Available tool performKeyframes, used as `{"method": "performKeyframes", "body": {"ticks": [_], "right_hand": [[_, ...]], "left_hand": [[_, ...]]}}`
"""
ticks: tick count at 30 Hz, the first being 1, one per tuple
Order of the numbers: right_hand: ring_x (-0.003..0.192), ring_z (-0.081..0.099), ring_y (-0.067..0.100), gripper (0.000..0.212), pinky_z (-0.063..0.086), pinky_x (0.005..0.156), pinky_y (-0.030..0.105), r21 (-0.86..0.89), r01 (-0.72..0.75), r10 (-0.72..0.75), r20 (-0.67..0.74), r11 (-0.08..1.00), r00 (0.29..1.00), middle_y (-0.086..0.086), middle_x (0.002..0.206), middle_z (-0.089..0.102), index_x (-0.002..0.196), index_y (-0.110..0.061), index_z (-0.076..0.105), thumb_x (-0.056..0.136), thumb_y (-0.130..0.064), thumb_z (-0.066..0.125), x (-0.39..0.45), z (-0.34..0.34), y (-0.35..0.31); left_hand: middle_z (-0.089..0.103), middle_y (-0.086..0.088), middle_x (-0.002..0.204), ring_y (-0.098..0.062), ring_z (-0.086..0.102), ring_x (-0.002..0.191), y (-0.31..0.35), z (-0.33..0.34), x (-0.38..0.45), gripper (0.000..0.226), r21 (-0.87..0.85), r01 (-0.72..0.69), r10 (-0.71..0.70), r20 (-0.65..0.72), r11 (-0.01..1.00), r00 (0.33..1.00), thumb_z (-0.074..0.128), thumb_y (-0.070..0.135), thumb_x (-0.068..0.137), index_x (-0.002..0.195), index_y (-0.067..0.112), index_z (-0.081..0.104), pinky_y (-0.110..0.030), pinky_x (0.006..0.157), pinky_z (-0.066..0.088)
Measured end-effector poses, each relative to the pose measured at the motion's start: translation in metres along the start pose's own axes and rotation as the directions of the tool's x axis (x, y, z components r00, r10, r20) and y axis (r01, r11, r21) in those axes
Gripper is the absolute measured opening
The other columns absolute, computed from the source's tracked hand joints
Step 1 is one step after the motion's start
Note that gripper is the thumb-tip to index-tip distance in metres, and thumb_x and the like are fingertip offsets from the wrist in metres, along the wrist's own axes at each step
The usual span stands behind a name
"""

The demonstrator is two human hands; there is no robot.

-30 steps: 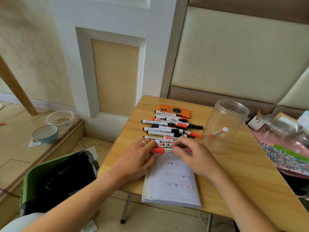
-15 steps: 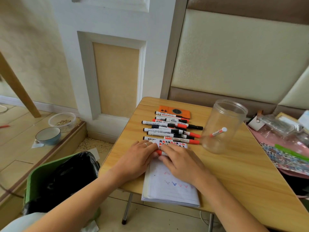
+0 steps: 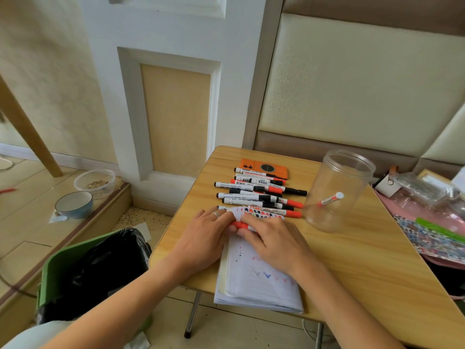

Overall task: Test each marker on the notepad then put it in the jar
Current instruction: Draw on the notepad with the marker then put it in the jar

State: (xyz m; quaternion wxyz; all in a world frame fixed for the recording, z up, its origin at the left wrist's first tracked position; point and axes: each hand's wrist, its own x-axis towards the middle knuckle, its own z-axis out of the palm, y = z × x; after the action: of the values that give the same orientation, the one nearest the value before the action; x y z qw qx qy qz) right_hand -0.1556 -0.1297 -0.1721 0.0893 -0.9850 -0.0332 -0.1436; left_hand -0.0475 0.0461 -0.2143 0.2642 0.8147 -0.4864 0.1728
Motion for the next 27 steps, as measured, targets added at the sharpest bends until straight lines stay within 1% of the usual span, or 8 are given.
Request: {"method": "performKeyframes", "body": {"ticks": [4,6,8,12,17,21,24,27], "right_hand": [[0.087,0.059,0.018,0.017,0.050,0.074,0.040,0.151,-0.187,0.193,-0.026,0.971,0.981,-0.006,0.102,0.064,0.117,-0.028,0.052,0.108,-0.036,0.039,-0.004,0.011,0.008],[0.101,0.061,0.014,0.029,0.052,0.085,0.038,0.275,-0.232,0.263,-0.083,0.933,0.961,-0.008,0.119,0.063,0.135,-0.028,0.052,0.108,-0.024,0.041,-0.006,0.011,0.012],[0.098,0.066,0.010,0.042,0.056,0.082,0.034,0.440,-0.223,0.302,-0.118,0.870,0.946,-0.011,0.122,0.063,0.143,-0.034,0.047,0.106,-0.015,0.045,-0.008,0.007,0.013],[0.072,0.072,0.017,0.031,0.063,0.060,0.037,0.688,-0.235,0.388,-0.073,0.687,0.919,-0.004,0.104,0.065,0.116,-0.034,0.059,0.104,-0.006,0.052,-0.007,0.004,0.012],[0.084,0.075,0.026,0.037,0.063,0.073,0.037,0.894,-0.296,0.472,0.112,0.336,0.875,0.009,0.113,0.069,0.113,-0.019,0.071,0.104,0.002,0.041,-0.003,0.004,0.009],[0.087,0.075,0.027,0.050,0.062,0.075,0.033,0.959,-0.257,0.457,0.178,0.118,0.871,0.014,0.113,0.071,0.120,-0.013,0.071,0.099,0.015,0.035,-0.003,0.003,0.011],[0.082,0.072,0.023,0.032,0.058,0.070,0.028,0.965,-0.223,0.448,0.139,0.140,0.883,0.011,0.096,0.071,0.122,-0.010,0.066,0.099,0.008,0.055,-0.003,0.005,0.011],[0.062,0.059,0.017,0.005,0.045,0.055,0.023,0.946,-0.223,0.497,0.080,0.236,0.864,0.009,0.070,0.062,0.104,-0.013,0.066,0.099,-0.014,0.067,-0.001,0.007,0.008]], "left_hand": [[0.054,0.009,0.091,-0.010,0.046,0.083,-0.003,0.002,0.000,0.025,0.009,0.192,-0.190,-0.112,0.981,0.975,0.047,0.044,0.097,0.096,0.024,0.062,-0.028,0.072,0.040],[0.054,0.008,0.092,-0.011,0.047,0.083,-0.007,0.003,0.000,0.024,0.060,0.279,-0.270,-0.126,0.959,0.955,0.052,0.047,0.094,0.093,0.025,0.063,-0.028,0.072,0.042],[0.054,0.008,0.093,-0.012,0.049,0.085,-0.008,0.006,-0.001,0.026,0.144,0.307,-0.297,-0.088,0.941,0.951,0.052,0.050,0.093,0.092,0.026,0.062,-0.030,0.074,0.045],[0.051,0.007,0.092,-0.014,0.050,0.085,-0.007,0.008,-0.001,0.027,0.202,0.322,-0.323,-0.031,0.925,0.946,0.045,0.050,0.092,0.093,0.025,0.055,-0.031,0.072,0.045],[0.045,0.010,0.120,-0.011,0.044,0.107,-0.010,0.001,0.000,0.031,-0.105,0.297,-0.293,0.049,0.949,0.955,0.037,0.043,0.095,0.120,0.029,0.051,-0.036,0.092,0.042],[0.031,0.013,0.145,-0.008,0.032,0.132,-0.013,-0.009,-0.004,0.055,-0.122,0.168,-0.126,0.291,0.978,0.948,0.032,0.070,0.097,0.145,0.044,0.033,-0.034,0.113,0.029],[0.023,0.012,0.153,-0.008,0.021,0.141,-0.014,-0.011,-0.009,0.067,-0.065,0.139,-0.105,0.375,0.988,0.921,0.035,0.079,0.092,0.152,0.052,0.020,-0.036,0.119,0.020],[0.018,0.010,0.159,-0.010,0.014,0.148,-0.015,-0.008,-0.012,0.074,0.032,0.100,-0.105,0.392,0.994,0.914,0.028,0.083,0.091,0.156,0.051,0.012,-0.039,0.123,0.015]]}}
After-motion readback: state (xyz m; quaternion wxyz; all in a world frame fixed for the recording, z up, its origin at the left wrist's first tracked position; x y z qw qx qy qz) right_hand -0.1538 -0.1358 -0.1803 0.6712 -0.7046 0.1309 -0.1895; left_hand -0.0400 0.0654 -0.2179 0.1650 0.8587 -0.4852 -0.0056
